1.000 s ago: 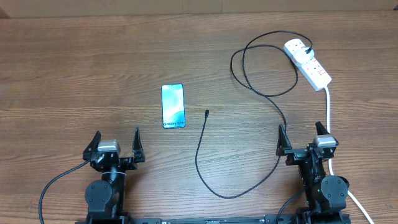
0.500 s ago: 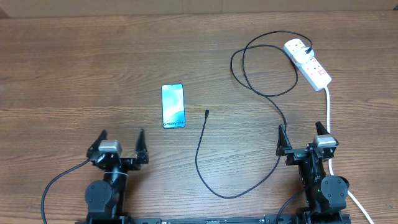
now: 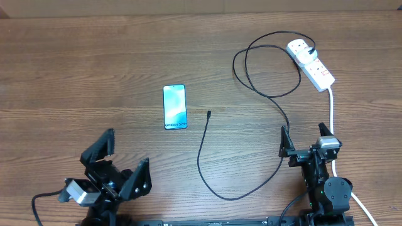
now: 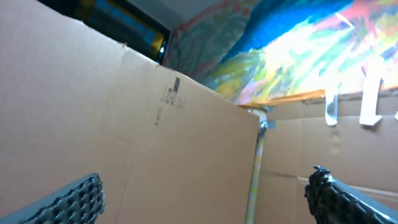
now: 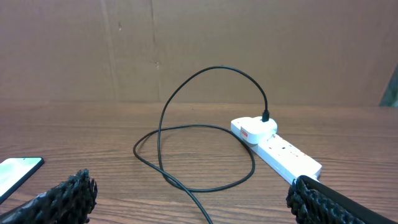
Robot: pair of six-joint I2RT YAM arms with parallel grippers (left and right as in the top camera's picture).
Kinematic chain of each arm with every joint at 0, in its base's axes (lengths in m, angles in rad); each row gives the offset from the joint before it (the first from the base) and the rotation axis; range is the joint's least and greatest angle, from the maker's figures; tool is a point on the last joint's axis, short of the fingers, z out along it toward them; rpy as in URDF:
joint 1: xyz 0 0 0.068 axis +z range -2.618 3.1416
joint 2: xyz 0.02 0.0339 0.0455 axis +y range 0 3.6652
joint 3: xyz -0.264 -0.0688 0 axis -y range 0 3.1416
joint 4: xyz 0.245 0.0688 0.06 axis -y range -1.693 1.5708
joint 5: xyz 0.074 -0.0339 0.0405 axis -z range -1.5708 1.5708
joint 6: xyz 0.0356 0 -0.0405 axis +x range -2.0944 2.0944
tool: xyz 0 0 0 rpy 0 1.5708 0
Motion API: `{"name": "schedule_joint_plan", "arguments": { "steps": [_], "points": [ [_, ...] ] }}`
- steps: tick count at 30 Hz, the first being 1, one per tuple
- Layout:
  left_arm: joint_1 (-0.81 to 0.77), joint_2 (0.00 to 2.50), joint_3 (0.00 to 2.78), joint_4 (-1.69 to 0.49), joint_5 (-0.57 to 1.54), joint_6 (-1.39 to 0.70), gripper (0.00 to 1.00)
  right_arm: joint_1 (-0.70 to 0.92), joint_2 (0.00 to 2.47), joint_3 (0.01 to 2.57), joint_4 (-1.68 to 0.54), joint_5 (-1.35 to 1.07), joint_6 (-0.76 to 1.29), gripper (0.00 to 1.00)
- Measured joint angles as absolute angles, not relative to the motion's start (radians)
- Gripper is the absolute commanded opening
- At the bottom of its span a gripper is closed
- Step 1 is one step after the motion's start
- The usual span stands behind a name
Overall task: Plug charger to phone and switch on socket
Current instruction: 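Move the left gripper over the Galaxy phone and lower toward it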
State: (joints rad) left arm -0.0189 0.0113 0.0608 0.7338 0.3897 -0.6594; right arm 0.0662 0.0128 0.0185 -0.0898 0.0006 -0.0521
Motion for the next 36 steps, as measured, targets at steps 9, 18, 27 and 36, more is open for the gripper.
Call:
{"name": "schedule_joint_plan", "arguments": {
  "steps": [9, 18, 27, 36],
  "points": [
    [-0.019, 0.3, 0.728, -0.168, 0.364, -0.471, 1.0, 0.066, 0.013, 0.019, -0.089, 0.001, -0.052, 1.0],
    [-0.019, 0.916, 1.472, -0.878, 0.544, -0.224, 1.0, 0.066, 0.013, 0.019, -0.09, 0.001, -0.052, 1.0],
    [-0.168, 1.305, 1.77, -1.262, 0.386, -0.289, 1.0, 0.066, 0.013, 0.019, -0.09, 0.001, -0.052, 1.0],
    [-0.388, 1.642, 1.92, -1.456, -0.101, -0.484, 1.0, 0.066, 0.013, 0.019, -0.089, 0.001, -0.053, 1.0]
  ]
}}
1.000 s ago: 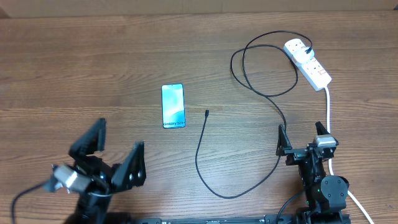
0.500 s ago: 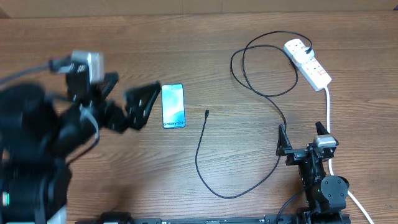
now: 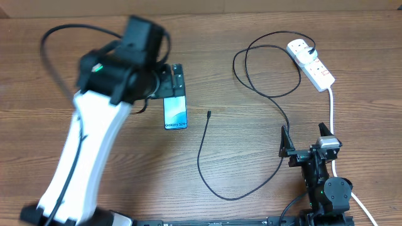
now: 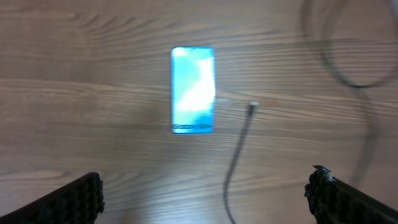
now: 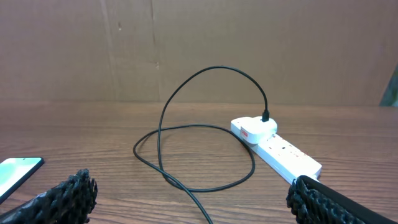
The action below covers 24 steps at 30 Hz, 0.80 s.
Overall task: Plug charger to phone and switch on socket
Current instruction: 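Move the left gripper over the Galaxy phone and lower toward it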
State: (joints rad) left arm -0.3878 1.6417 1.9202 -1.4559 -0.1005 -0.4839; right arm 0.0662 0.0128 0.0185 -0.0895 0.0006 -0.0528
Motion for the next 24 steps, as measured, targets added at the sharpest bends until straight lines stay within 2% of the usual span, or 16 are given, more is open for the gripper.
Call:
{"name": "schedule_joint_plan", "arguments": {
  "steps": [7, 24],
  "points": [
    [-0.39, 1.786, 1.92, -1.43, -0.169, -0.544, 1.0, 0.066, 0.013, 0.019, -0.09, 0.001, -0.052, 1.0],
    [-0.355, 2.019, 1.924, -1.378, -0.063, -0.551, 1.0, 0.066, 0.013, 0.019, -0.09, 0.001, -0.052, 1.0]
  ]
}}
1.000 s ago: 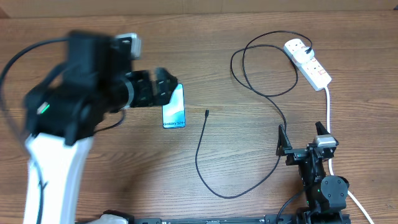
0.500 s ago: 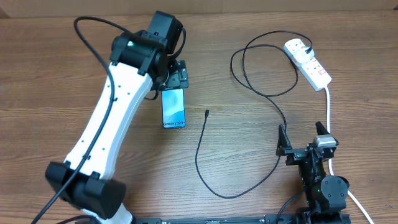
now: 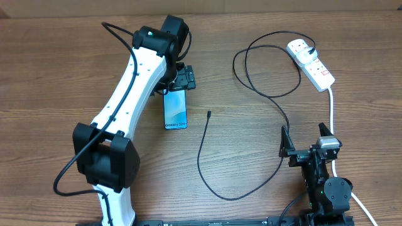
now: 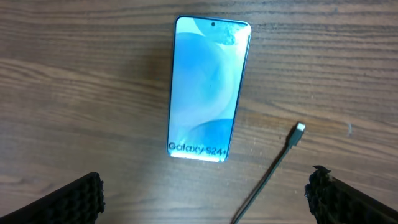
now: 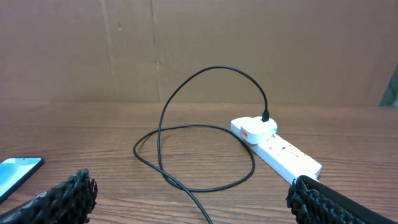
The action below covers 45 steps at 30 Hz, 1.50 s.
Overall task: Plug charger to phone and switch on socket
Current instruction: 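Move the left gripper over the Galaxy phone and lower toward it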
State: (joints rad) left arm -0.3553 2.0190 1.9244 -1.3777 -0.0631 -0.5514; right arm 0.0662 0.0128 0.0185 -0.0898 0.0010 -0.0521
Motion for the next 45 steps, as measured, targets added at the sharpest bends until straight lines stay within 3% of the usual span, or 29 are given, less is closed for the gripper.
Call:
{"name": "schedule_joint_plan", "arguments": {
  "steps": [16, 30, 38, 45],
  "points": [
    [-0.292, 2.21, 1.924, -1.331, 0.045, -0.449, 1.0, 0.066, 0.013, 0.019, -0.09, 0.001, -0.052, 1.0],
    [-0.294, 2.215, 1.924, -1.326, 0.06, -0.411, 0.99, 0.066, 0.013, 0.019, -0.09, 0.001, -0.052, 1.0],
    [-0.295, 1.983, 1.918, -1.442, 0.01, -0.434, 1.0, 0.066, 0.013, 0.019, -0.091, 0.001, -0.052, 1.0],
    [-0.295, 1.776, 1.729, -1.327, -0.007, -0.467, 1.0, 0.066, 0.013, 0.019, -0.089, 0.001, -0.053, 1.0]
  ]
}}
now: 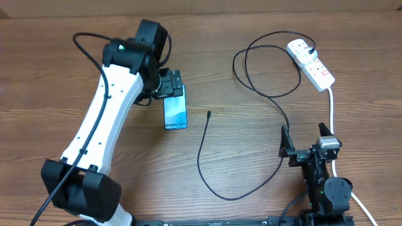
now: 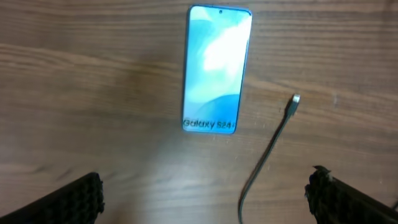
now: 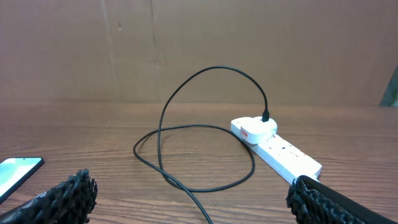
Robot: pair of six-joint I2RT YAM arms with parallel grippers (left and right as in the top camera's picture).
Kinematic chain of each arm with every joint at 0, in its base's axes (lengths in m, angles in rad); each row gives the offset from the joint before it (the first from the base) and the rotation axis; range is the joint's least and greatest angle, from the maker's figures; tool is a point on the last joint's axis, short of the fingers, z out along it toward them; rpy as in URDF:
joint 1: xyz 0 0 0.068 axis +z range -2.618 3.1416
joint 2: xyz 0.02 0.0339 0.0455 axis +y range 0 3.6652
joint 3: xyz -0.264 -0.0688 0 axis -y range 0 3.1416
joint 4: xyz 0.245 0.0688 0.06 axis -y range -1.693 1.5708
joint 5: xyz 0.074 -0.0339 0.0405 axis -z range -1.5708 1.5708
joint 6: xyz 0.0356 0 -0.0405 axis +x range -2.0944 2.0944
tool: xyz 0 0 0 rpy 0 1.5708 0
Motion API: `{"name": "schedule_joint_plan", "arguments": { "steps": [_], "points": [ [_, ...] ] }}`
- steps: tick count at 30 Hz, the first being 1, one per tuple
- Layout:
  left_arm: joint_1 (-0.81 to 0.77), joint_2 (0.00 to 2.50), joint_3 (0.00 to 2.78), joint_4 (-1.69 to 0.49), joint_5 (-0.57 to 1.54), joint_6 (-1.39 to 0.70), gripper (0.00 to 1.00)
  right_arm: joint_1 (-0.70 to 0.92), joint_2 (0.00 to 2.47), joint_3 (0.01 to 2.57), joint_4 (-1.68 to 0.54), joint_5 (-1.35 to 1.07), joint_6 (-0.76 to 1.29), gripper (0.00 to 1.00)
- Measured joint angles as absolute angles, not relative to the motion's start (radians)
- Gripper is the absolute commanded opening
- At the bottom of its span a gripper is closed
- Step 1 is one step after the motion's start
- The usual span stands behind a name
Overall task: Plug charger to phone and switch on socket
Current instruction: 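Move the left gripper over the Galaxy phone and lower toward it, then close the left gripper on the phone's top edge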
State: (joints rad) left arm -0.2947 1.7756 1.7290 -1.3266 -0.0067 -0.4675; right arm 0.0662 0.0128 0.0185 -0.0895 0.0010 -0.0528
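Note:
The phone lies screen up and lit on the wooden table; in the left wrist view the phone reads "Galaxy S24+". The black charger cable's loose plug rests just right of it, and the plug shows in the left wrist view too. The cable runs to a charger in the white power strip. My left gripper hangs open above the phone's far end, holding nothing. My right gripper sits open at the near right, facing the power strip.
The cable loops widely across the right half of the table and curls back towards the front. The strip's white lead runs past my right arm. A cardboard wall stands behind the table.
My left gripper has shifted a little left and stands farther from the table, so the phone looks smaller and higher in the wrist view. Phone, cable and right arm have not moved.
At first my left arm was folded at the near left, its camera on the cardboard wall. Then it was stretched out high over the phone, then closer above the phone, and now slightly farther off. It stayed open throughout. The right arm kept still.

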Motion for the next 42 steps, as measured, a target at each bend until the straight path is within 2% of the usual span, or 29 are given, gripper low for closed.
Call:
{"name": "schedule_joint_plan", "arguments": {
  "steps": [8, 22, 34, 42],
  "points": [
    [-0.295, 1.85, 1.576, -1.102, 0.013, -0.503, 1.0, 0.066, 0.013, 0.019, -0.09, 0.001, -0.053, 1.0],
    [-0.334, 2.028, 1.575, -1.04, -0.088, -0.503, 1.0, 0.066, 0.013, 0.019, -0.09, 0.001, -0.052, 1.0],
    [-0.339, 2.03, 1.575, -0.913, -0.074, -0.503, 1.0, 0.066, 0.013, 0.019, -0.089, 0.001, -0.052, 1.0],
    [-0.339, 2.03, 1.575, -0.909, -0.076, -0.503, 1.0, 0.066, 0.013, 0.019, -0.09, 0.001, -0.053, 1.0]
  ]
}}
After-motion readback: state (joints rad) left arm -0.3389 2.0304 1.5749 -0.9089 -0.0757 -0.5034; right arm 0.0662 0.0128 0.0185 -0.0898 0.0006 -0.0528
